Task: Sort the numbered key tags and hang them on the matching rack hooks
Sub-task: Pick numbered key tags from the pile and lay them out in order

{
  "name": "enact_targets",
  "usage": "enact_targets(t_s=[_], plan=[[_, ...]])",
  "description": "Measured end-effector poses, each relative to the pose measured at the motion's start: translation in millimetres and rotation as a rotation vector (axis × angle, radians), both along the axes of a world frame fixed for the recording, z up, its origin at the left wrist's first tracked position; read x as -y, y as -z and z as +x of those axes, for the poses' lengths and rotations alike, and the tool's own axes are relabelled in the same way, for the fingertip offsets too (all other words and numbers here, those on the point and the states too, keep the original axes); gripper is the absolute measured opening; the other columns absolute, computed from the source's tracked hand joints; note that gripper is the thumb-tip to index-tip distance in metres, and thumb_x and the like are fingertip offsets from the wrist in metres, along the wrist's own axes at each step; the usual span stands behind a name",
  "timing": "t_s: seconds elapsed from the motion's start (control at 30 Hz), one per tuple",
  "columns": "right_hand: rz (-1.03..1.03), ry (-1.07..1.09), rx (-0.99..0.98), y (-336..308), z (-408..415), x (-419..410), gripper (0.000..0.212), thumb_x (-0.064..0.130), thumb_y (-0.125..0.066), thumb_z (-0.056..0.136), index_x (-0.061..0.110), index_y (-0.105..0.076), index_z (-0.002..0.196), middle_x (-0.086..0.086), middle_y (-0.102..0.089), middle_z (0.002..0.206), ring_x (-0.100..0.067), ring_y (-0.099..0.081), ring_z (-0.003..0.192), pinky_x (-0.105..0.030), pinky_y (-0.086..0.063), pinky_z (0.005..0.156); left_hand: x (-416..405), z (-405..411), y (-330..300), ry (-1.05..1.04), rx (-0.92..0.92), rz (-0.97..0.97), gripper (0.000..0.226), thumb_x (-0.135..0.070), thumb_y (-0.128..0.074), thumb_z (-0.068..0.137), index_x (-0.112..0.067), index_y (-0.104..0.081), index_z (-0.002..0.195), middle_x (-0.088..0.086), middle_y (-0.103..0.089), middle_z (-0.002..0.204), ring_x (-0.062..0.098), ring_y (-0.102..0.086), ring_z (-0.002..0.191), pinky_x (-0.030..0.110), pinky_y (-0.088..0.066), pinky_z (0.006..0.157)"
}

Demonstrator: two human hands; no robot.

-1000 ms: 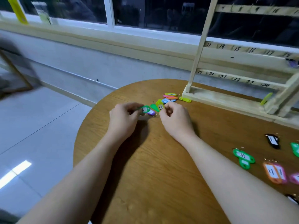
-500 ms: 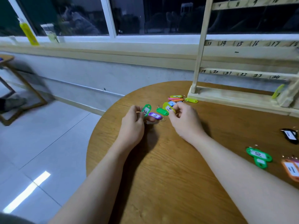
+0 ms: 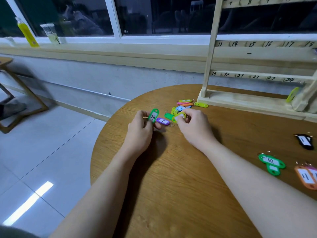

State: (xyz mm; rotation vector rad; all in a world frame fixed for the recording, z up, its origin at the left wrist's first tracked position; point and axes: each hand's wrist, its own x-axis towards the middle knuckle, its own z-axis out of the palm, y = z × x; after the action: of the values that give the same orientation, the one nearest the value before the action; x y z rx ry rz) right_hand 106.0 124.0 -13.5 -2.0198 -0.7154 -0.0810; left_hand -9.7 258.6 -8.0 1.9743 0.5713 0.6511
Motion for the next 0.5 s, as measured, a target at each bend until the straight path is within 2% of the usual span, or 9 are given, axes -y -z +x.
enact_targets(t_s=[0.13, 0.23, 0.33, 0.43, 0.5], plan=[[-0.043, 0.015, -0.044, -5.4, -2.7, 0.5, 0.022, 0.022, -0.051, 0.094, 0.011, -0.046, 0.076, 0.000, -0.045, 0.060, -0.020, -0.040, 0.056, -0.036, -0.028, 0.053, -0.5, -0.3, -1.1, -0.026, -0.001, 0.081, 0.007, -0.016, -0.052, 0.100, -0.021, -0.057, 0.099, -0.004, -0.072, 0.076, 0.011, -0.063, 0.067, 0.024, -0.042, 0.063], [-0.050, 0.025, -0.046, -5.1, -2.9, -0.3, 0.025, 0.025, -0.051, 0.095, 0.017, -0.039, 0.074, 0.002, -0.044, 0.062, -0.020, -0.041, 0.058, -0.034, -0.027, 0.051, -2.9, -0.6, -1.1, -0.008, 0.008, 0.184, 0.011, -0.017, -0.059, 0.096, -0.018, -0.063, 0.087, -0.004, -0.062, 0.070, 0.011, -0.052, 0.064, 0.025, -0.039, 0.061], [-0.049, 0.038, -0.029, -5.1, -3.5, 0.2, 0.021, 0.026, -0.057, 0.095, 0.019, -0.044, 0.080, 0.005, -0.047, 0.067, -0.015, -0.044, 0.059, -0.034, -0.031, 0.052, -2.8, -2.2, -2.1, -0.017, 0.021, 0.228, 0.018, -0.019, -0.064, 0.094, -0.015, -0.064, 0.076, -0.004, -0.052, 0.064, 0.006, -0.042, 0.061, 0.024, -0.034, 0.058], [-0.041, 0.062, -0.042, -4.5, -2.6, -0.3, 0.024, 0.025, -0.062, 0.094, 0.022, -0.043, 0.080, 0.007, -0.050, 0.072, -0.010, -0.045, 0.062, -0.031, -0.034, 0.052, 1.4, -4.9, -4.5, -0.020, 0.044, 0.250, 0.020, -0.020, -0.062, 0.098, -0.017, -0.067, 0.079, -0.004, -0.053, 0.063, 0.007, -0.043, 0.061, 0.021, -0.034, 0.058], [-0.010, 0.063, -0.054, -2.5, -2.8, -1.2, 0.022, 0.022, -0.064, 0.093, 0.023, -0.046, 0.080, 0.006, -0.055, 0.074, -0.014, -0.051, 0.062, -0.031, -0.039, 0.053, 4.0, -7.5, -3.7, -0.036, 0.077, 0.276, 0.020, -0.019, -0.059, 0.100, -0.014, -0.068, 0.083, 0.002, -0.057, 0.067, 0.008, -0.044, 0.063, 0.022, -0.035, 0.061]])
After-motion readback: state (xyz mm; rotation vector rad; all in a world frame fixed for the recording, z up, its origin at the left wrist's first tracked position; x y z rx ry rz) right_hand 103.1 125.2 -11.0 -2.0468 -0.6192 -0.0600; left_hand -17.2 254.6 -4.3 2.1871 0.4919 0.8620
